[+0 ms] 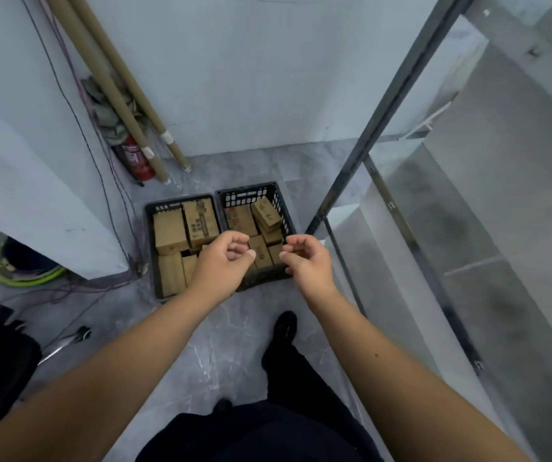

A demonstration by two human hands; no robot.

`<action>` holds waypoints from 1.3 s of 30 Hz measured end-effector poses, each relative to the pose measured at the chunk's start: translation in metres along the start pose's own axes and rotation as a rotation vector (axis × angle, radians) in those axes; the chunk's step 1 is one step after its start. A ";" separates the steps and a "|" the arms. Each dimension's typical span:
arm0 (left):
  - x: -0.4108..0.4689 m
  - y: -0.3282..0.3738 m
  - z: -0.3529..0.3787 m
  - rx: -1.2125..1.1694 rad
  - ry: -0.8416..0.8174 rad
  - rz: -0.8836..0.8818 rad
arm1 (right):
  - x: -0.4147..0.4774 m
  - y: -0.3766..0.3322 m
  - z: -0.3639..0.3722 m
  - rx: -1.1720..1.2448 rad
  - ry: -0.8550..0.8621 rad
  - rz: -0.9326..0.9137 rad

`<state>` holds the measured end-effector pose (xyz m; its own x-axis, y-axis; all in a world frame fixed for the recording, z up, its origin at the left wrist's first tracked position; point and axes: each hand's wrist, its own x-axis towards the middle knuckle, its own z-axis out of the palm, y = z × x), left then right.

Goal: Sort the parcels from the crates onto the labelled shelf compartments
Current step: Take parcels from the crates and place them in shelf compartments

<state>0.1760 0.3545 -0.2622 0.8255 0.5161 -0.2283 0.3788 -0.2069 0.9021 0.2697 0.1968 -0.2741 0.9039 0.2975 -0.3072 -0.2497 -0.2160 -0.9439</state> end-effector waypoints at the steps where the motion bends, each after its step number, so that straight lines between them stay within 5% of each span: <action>1: 0.016 -0.001 0.004 -0.013 0.000 -0.022 | 0.020 -0.001 0.000 -0.003 -0.016 0.008; 11: 0.201 -0.001 0.073 -0.071 0.132 -0.301 | 0.247 0.004 -0.003 -0.136 -0.206 0.168; 21: 0.322 -0.020 0.117 -0.106 0.171 -0.550 | 0.380 0.047 0.011 -0.266 -0.284 0.395; 27: 0.395 -0.087 0.155 -0.155 0.127 -0.634 | 0.464 0.099 0.032 -0.295 -0.252 0.489; 39: 0.560 -0.308 0.284 -0.359 0.123 -0.853 | 0.664 0.317 0.078 -0.403 -0.200 0.411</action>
<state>0.6403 0.4707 -0.7716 0.2697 0.4637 -0.8439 0.6678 0.5414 0.5109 0.7637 0.3989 -0.7864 0.6689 0.2759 -0.6902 -0.3775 -0.6738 -0.6352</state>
